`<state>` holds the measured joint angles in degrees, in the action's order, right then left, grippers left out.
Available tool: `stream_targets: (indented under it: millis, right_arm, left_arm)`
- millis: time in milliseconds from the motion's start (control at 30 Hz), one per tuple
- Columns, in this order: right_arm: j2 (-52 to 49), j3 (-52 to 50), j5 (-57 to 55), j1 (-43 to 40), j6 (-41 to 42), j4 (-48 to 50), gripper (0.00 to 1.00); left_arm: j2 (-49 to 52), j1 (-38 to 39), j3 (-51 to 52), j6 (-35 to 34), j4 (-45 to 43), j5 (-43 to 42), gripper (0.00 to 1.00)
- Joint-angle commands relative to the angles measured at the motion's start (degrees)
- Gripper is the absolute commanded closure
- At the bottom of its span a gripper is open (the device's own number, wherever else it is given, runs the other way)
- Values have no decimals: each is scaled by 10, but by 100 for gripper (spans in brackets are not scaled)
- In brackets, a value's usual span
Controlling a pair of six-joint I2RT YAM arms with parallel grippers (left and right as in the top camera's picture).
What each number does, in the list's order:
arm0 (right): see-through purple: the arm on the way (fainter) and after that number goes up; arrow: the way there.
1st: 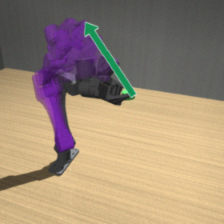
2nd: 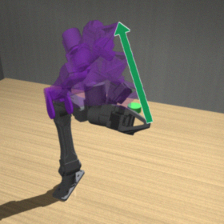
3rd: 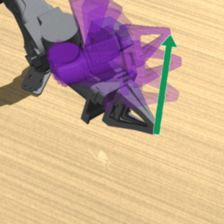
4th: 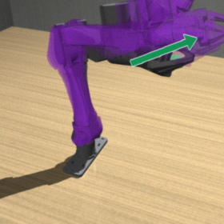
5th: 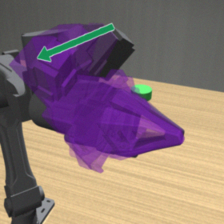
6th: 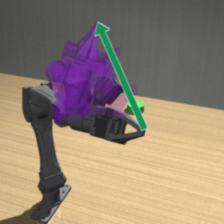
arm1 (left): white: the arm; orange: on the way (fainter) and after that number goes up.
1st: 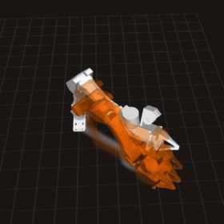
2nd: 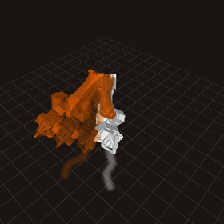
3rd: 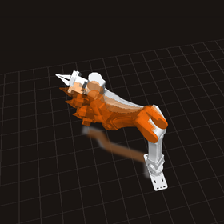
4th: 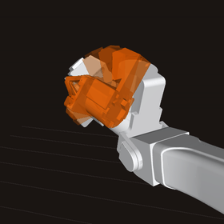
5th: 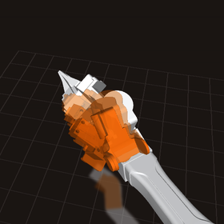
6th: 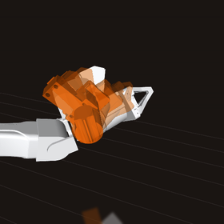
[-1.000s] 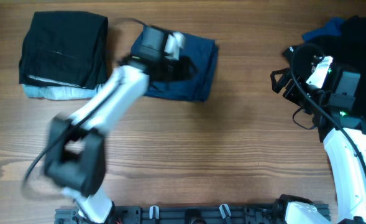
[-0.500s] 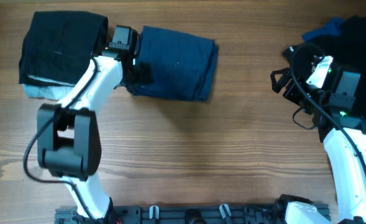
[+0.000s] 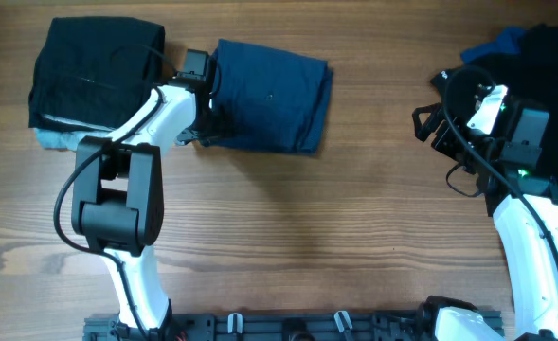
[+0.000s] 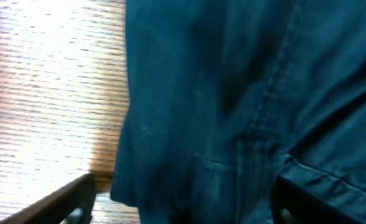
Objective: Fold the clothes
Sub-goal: 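Lift the folded shorts with the left gripper onto the clothes stack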
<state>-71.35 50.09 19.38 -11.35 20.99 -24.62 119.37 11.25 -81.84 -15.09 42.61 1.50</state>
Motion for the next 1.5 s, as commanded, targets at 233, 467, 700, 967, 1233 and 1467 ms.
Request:
stream_targets:
  millis: [233,467,700,967,1233,1467]
  right_arm:
    - [-4,6,-6,-1,4,1,0]
    - [-4,6,-6,-1,4,1,1]
    - [-4,6,-6,-1,4,1,0]
    - [-4,6,-6,-1,4,1,1]
    - [-4,6,-6,-1,4,1,1]
    - [-4,6,-5,-1,4,2,1]
  left_arm:
    - [25,-1,6,-8,-8,-19,60]
    - [-14,-2,-28,47,-44,27,96]
    - [-100,-2,-64,106,-104,144,96]
    - [-118,-39,-64,139,-150,222,96]
    - [-165,-132,-64,65,-147,177,96]
    - [-166,-263,-64,22,-163,59,96]
